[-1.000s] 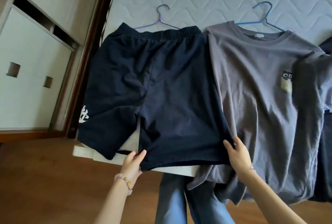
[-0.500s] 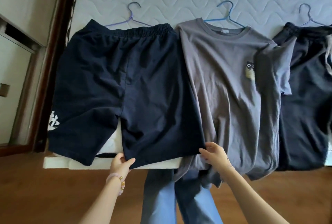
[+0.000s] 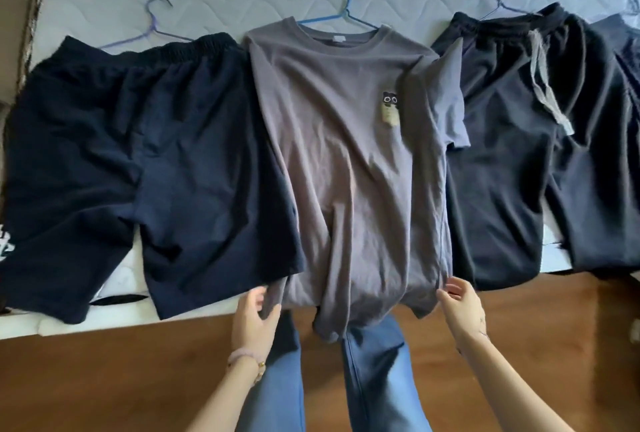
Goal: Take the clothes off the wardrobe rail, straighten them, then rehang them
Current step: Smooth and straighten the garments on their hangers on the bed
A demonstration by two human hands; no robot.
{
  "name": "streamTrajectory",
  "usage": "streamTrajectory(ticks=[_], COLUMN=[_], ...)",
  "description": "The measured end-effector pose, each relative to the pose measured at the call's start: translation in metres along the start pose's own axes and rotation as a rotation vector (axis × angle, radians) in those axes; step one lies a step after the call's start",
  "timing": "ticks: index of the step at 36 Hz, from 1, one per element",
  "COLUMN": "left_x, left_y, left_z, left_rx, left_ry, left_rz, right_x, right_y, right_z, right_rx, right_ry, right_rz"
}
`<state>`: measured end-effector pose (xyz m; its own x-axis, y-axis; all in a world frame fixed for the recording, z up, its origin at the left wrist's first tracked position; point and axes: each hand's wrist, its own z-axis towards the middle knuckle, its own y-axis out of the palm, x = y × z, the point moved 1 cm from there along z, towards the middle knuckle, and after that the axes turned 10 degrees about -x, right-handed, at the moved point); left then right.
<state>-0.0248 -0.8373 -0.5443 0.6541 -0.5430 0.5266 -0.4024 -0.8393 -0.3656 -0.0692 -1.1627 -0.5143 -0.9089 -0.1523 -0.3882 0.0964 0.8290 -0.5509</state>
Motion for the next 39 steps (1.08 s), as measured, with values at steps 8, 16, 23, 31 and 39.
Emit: streamTrajectory(ticks=[8,16,23,31,39], left_x=[0.044,0.055,0.058,0.093,0.133], left_y=[0.040,0.048,0.041,0.049,0.044], left_z=[0.008,0.005,-0.015,-0.039,-0.070], left_rx=[0.268,0.306,0.308,0.069,-0.043], left_ry=[-0.128,-0.158,-0.165,-0.103,0.013], left_rz=[0.274,0.233,0.046,-0.303,-0.390], right_x=[0.003,-0.007,-0.005,0.003,-0.009], right_y=[-0.014,-0.014,-0.032,-0.049,-0.075], right_z=[0.041,0.053,0.054,0.049,0.035], right_rx=[-0.090,-0.066,-0.069,-0.119,-0.100], right_ry=[-0.033,0.038,0.000,-0.031,-0.222], right_rz=[-0.062,-0.221,-0.268,-0.045,0.017])
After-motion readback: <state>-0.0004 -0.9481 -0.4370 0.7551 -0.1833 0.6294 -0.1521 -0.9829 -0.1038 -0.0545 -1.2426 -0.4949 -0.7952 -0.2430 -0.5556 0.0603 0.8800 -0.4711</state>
